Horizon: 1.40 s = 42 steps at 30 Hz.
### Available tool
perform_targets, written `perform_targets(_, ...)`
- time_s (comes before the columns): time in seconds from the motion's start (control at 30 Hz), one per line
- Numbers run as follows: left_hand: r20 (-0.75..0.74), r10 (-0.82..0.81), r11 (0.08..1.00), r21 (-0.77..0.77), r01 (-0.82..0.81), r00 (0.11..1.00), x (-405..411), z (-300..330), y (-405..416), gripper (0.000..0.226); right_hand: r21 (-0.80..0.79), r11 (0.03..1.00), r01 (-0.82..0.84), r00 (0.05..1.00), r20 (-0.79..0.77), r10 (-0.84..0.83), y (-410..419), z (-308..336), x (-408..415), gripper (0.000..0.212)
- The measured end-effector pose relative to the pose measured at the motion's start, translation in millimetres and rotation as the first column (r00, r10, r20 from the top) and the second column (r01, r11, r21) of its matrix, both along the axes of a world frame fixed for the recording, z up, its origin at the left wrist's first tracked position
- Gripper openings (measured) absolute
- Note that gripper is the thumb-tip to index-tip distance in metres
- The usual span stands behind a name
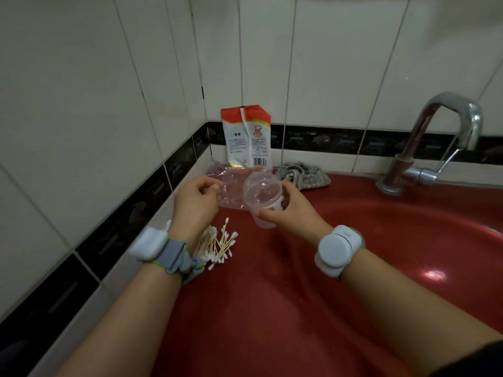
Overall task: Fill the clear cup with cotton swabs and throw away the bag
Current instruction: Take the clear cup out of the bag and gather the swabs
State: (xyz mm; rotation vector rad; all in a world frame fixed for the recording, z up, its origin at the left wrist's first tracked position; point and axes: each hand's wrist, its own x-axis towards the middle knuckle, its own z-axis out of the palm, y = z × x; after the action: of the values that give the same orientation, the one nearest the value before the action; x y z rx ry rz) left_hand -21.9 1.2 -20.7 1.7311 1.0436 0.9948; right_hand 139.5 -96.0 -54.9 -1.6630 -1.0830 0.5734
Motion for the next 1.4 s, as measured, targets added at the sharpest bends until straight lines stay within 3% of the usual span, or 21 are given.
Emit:
perform_targets(0.13, -0.088, -0.115, 0.993, 0.01, 0.116, 0.99, -8, -2, -17, 0.021, 0.011, 0.999, -0.04, 0.999, 0.029, 0.04, -6, 4, -4, 0.072)
perform_targets(0.27, -0.164, -0.236, 0.968, 0.046, 0.247, 0.958, -9, 0, -26, 0.065, -0.002, 0.995, -0.1, 0.992, 0.072, 0.1, -14, 5, -16, 0.077)
perform_targets(0.37, -0.202, -0.348, 0.931, 0.043, 0.363, 0.915, -9, 0, -34, 0.076, -0.003, 0.992, -0.127, 0.987, 0.103, 0.127, -19, 7, -26, 0.072)
perform_targets(0.47, -0.204, -0.325, 0.938, 0.052, 0.342, 0.923, -9, -5, -36, 0.076, -0.017, 0.989, -0.148, 0.972, 0.185, 0.149, -22, 7, -31, 0.07)
perform_targets(0.6, -0.211, -0.253, 0.959, 0.073, 0.274, 0.944, -6, -10, -37, 0.085, -0.024, 0.991, -0.129, 0.965, 0.228, 0.131, -22, 5, -37, 0.087)
perform_targets(0.67, -0.2, -0.252, 0.96, 0.071, 0.271, 0.947, -4, -10, -38, 0.086, -0.008, 0.992, -0.123, 0.973, 0.194, 0.122, -21, 4, -40, 0.093)
perform_targets(0.8, -0.175, -0.271, 0.958, 0.05, 0.283, 0.947, -7, -9, -36, 0.075, 0.011, 0.99, -0.139, 0.985, 0.108, 0.137, -25, 5, -39, 0.081)
perform_targets(0.93, 0.029, -0.285, 0.955, -0.081, 0.287, 0.958, -15, -7, -35, 0.045, 0.017, 0.987, -0.157, 0.977, 0.152, 0.153, -29, 5, -38, 0.076)
perform_targets(1.03, 0.084, -0.211, 0.958, -0.182, 0.223, 0.974, -20, -6, -29, 0.049, 0.024, 0.99, -0.14, 0.982, 0.134, 0.135, -31, 2, -37, 0.076)
perform_targets(1.13, 0.064, -0.145, 0.972, -0.177, 0.155, 0.987, -26, -4, -23, 0.048, 0.036, 0.989, -0.142, 0.988, 0.065, 0.14, -32, 1, -38, 0.076)
perform_targets(1.27, -0.08, 0.008, 0.999, 0.045, -0.004, 0.997, -34, -5, -15, 0.038, 0.068, 0.992, -0.11, 0.994, 0.004, 0.11, -33, 1, -37, 0.074)
perform_targets(1.33, -0.25, 0.092, 0.987, 0.152, -0.054, 0.964, -40, -11, -9, 0.04, 0.085, 0.993, -0.085, 0.996, -0.012, 0.086, -33, -1, -36, 0.072)
perform_targets(1.4, -0.501, 0.138, 0.981, 0.188, -0.048, 0.855, -45, -19, -2, 0.044, 0.099, 0.994, -0.053, 0.998, -0.022, 0.055, -32, -3, -35, 0.071)
